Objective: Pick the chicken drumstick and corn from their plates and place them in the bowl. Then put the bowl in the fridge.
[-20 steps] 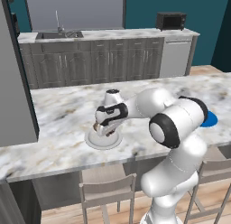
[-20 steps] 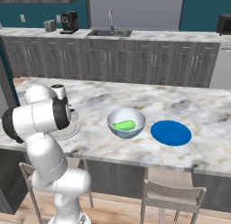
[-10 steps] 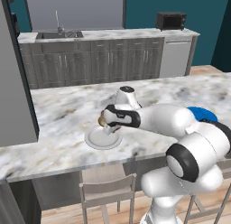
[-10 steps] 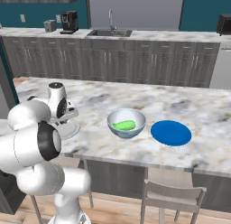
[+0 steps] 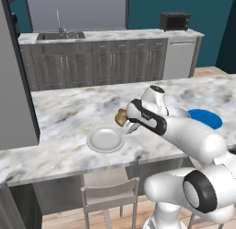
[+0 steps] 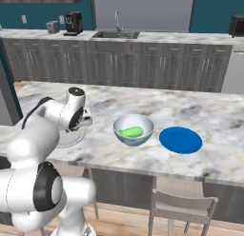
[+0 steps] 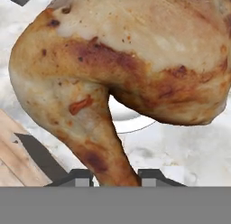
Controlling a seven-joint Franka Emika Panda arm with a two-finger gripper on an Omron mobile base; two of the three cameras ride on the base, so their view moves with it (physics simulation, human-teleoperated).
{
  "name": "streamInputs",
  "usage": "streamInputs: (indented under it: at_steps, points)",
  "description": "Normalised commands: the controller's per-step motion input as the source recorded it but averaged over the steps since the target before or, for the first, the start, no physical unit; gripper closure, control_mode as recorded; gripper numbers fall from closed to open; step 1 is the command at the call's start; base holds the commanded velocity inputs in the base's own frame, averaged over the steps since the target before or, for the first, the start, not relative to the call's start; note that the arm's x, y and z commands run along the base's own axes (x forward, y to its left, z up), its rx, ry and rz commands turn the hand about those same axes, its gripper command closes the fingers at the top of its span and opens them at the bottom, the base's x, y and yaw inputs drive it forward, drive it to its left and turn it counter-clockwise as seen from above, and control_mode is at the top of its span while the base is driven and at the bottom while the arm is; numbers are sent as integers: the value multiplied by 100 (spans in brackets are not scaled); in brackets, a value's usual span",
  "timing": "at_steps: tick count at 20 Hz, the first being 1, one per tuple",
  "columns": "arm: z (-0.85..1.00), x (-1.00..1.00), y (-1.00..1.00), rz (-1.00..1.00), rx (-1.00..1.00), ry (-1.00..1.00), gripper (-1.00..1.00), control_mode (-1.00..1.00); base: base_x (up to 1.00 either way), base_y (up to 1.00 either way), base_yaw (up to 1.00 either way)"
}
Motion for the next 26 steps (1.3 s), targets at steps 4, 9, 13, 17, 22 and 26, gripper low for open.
streamInputs:
  at_steps: [4,9,13,17,22,26]
  points:
    - [45,-5,-49,-11,4,21,100,-100,0,0,0]
    - [39,0,-49,-15,0,28,100,-100,0,0,0]
    - [30,0,-46,-16,-1,19,100,-100,0,0,0]
    - [22,-2,-44,-17,-3,6,100,-100,0,0,0]
    - [11,-11,-35,-16,-11,-7,100,-100,0,0,0]
    - [5,-7,-32,-17,-19,-10,100,-100,0,0,0]
